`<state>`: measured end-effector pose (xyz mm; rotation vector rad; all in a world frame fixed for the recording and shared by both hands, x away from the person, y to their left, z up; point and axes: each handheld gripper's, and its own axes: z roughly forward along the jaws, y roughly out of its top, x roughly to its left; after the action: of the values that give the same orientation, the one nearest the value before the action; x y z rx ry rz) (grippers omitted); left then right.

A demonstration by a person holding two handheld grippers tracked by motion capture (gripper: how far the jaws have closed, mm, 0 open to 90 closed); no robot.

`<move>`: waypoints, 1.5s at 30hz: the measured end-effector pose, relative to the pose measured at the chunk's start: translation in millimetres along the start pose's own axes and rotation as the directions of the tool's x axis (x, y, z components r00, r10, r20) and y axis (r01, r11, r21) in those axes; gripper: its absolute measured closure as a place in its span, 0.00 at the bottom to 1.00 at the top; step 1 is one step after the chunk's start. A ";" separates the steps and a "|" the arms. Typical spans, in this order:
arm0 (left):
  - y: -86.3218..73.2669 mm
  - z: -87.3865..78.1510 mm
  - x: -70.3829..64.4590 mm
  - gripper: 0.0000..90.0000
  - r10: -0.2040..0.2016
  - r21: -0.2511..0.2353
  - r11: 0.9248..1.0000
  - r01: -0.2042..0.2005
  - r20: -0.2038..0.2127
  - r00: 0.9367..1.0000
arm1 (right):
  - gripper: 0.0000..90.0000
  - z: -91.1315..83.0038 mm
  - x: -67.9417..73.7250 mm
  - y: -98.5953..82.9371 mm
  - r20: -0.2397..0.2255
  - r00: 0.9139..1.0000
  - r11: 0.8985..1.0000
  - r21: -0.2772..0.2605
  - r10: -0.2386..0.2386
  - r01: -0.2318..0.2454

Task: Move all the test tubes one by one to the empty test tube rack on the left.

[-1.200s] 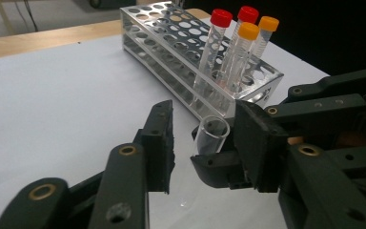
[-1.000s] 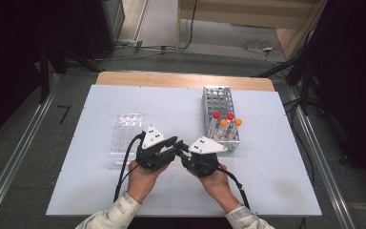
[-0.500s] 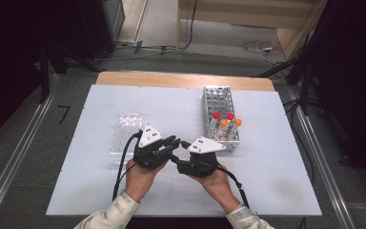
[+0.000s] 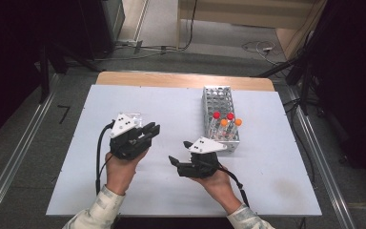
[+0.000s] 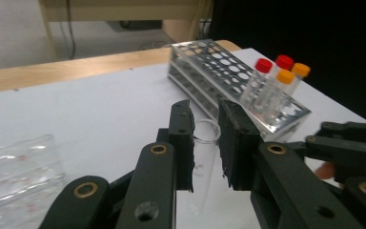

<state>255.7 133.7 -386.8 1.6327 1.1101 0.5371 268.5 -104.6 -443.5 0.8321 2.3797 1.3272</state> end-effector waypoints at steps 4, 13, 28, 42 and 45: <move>2.3 -8.1 11.6 0.85 -0.022 -0.014 1.000 0.021 -0.022 1.000 | 0.29 -0.5 -1.5 -0.4 0.008 1.000 1.000 0.002 0.000 0.000; 1.0 -22.0 29.4 0.85 -0.032 -0.020 0.999 0.031 -0.081 0.996 | 0.29 -2.8 -5.0 -2.6 0.016 1.000 1.000 0.002 0.012 -0.012; -4.7 -31.7 45.8 0.85 -0.032 -0.005 0.999 0.031 -0.146 0.989 | 0.29 -5.2 -7.1 -3.9 0.023 1.000 1.000 0.003 0.018 -0.018; -17.1 -27.0 42.2 0.85 0.035 0.026 0.999 -0.031 -0.186 0.982 | 0.29 -7.2 -8.7 -4.1 0.025 1.000 1.000 -0.001 0.014 -0.014; -25.6 -22.3 41.1 0.85 0.058 0.061 0.997 -0.046 -0.204 0.977 | 0.29 -8.5 -8.9 -3.9 0.025 0.999 1.000 -0.005 0.019 -0.019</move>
<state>247.3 181.1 -409.6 1.6868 1.2453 0.7280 269.9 -117.4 -442.4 0.8676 2.3540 1.3211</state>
